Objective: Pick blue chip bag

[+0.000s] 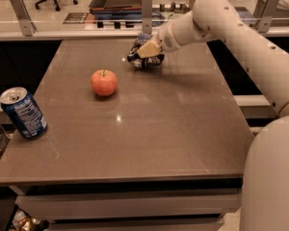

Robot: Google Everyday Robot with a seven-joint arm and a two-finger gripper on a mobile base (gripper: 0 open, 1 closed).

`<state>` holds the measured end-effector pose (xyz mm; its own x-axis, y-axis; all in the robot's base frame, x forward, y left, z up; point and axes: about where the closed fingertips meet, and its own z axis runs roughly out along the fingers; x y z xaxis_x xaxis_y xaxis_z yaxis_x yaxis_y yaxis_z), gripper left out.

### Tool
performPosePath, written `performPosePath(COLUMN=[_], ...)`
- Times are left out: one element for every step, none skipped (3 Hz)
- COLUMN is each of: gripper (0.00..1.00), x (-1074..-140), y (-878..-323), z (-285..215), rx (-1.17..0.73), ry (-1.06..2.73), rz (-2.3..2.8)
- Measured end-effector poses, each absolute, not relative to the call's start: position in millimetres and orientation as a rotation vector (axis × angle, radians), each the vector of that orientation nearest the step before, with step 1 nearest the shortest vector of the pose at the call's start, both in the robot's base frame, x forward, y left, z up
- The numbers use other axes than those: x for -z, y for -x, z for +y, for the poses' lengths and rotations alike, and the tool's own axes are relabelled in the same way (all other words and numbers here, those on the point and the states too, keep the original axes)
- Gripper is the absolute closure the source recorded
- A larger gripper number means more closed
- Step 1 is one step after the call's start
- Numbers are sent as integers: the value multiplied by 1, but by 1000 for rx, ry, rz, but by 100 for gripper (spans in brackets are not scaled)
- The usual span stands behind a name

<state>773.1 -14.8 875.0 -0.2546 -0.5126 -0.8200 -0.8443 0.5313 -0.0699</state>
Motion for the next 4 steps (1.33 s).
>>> performPosePath(gripper=[100, 100, 100, 100], x=[-905, -898, -911, -950], y=[-777, -778, -773, -765], z=[-22, -17, -9, -7], rx=[-485, -573, -721, -755], ry=[1103, 1104, 1140, 1189], rz=[1880, 1824, 1658, 1479])
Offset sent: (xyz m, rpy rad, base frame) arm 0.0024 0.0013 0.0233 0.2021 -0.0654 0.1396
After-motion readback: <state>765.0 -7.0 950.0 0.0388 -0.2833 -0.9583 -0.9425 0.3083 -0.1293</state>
